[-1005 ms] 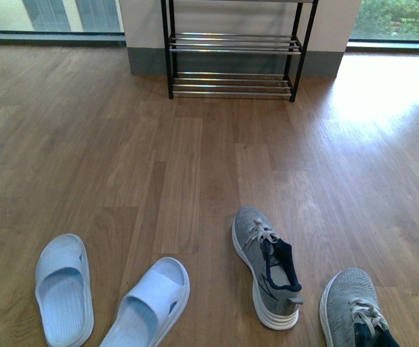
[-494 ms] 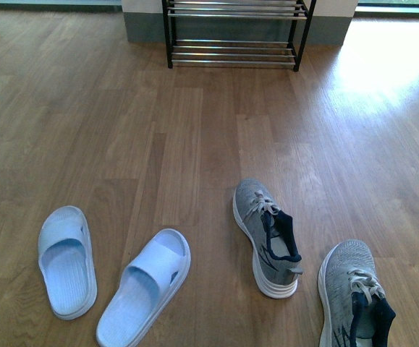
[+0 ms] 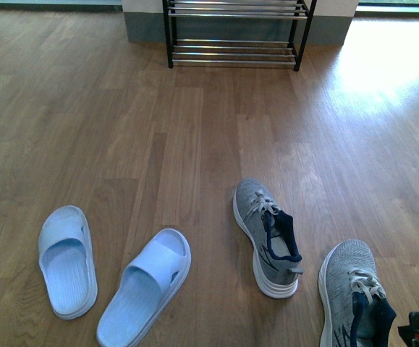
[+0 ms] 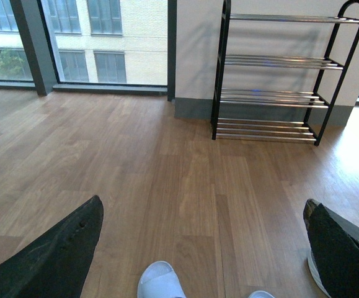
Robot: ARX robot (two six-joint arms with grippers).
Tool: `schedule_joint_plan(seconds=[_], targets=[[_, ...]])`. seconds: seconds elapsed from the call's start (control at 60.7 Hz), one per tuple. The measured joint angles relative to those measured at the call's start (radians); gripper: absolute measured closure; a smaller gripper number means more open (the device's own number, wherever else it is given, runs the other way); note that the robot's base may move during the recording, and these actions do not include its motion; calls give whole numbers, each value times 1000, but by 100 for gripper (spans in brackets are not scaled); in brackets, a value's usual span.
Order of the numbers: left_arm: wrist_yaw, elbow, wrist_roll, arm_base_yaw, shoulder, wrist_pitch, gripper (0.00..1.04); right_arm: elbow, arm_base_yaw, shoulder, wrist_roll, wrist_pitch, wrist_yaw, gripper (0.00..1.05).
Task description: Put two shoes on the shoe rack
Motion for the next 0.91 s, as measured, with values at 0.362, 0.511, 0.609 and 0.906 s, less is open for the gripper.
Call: schedule_joint_plan(seconds=[0.362,0.511,0.609,0.906], targets=[[0,0,0,0,0,0,9,175,5,126,83,-78,-11,9],[0,0,0,0,0,0,9,241,4,178,97,-82,-5,9],[0,0,0,0,0,0,9,269,4,191,96,-89,3,9],[0,0,0,0,0,0,9,305,4,217,85,-77,-19,48]])
